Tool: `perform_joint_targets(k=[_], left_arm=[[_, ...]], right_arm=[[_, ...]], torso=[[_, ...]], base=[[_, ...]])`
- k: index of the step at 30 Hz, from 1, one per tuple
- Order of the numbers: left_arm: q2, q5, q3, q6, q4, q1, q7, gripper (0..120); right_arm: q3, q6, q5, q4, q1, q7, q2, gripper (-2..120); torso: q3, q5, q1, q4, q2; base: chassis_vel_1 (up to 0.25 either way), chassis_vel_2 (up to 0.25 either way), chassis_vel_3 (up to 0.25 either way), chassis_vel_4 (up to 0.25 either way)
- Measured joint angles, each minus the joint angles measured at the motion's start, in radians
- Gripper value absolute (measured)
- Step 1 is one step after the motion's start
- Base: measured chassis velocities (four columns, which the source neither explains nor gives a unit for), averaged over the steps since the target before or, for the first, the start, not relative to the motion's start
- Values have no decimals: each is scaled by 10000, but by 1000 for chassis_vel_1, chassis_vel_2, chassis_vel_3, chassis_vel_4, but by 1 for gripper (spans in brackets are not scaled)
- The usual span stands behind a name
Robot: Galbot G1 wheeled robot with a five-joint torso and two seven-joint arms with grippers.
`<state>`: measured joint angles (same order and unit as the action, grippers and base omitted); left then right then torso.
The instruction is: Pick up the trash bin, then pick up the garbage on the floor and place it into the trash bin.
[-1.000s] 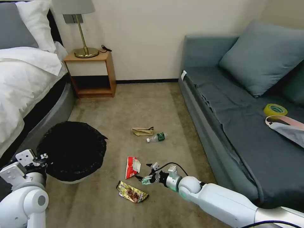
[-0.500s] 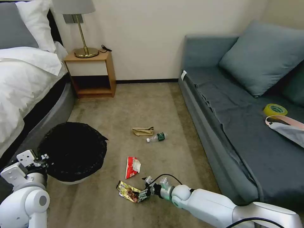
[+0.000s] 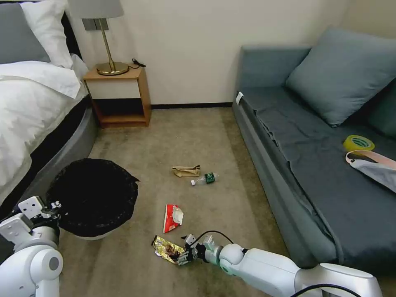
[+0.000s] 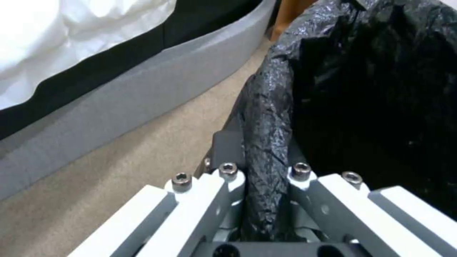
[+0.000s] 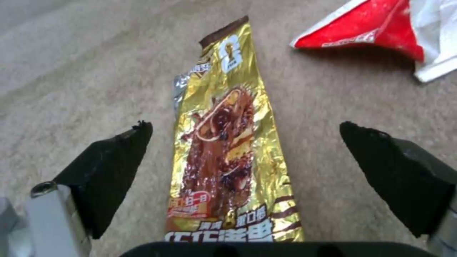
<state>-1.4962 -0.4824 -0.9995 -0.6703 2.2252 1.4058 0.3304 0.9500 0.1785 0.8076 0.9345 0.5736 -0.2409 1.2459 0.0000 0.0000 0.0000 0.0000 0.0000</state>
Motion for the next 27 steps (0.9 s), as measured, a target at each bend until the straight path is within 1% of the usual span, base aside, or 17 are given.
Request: perform_joint_targets(k=[14, 27], left_arm=[[-9, -10, -37, 0, 165, 30, 0, 4], [-28, -6, -17, 0, 188, 45, 0, 4]], right_arm=[[-146, 137, -205, -335, 90, -92, 201, 100], [-82, 159, -272, -486, 116, -186, 207, 100]], torso=[[0, 0, 0, 0, 0], [0, 0, 0, 0, -1]], base=[[0, 0, 0, 0], [0, 0, 0, 0]])
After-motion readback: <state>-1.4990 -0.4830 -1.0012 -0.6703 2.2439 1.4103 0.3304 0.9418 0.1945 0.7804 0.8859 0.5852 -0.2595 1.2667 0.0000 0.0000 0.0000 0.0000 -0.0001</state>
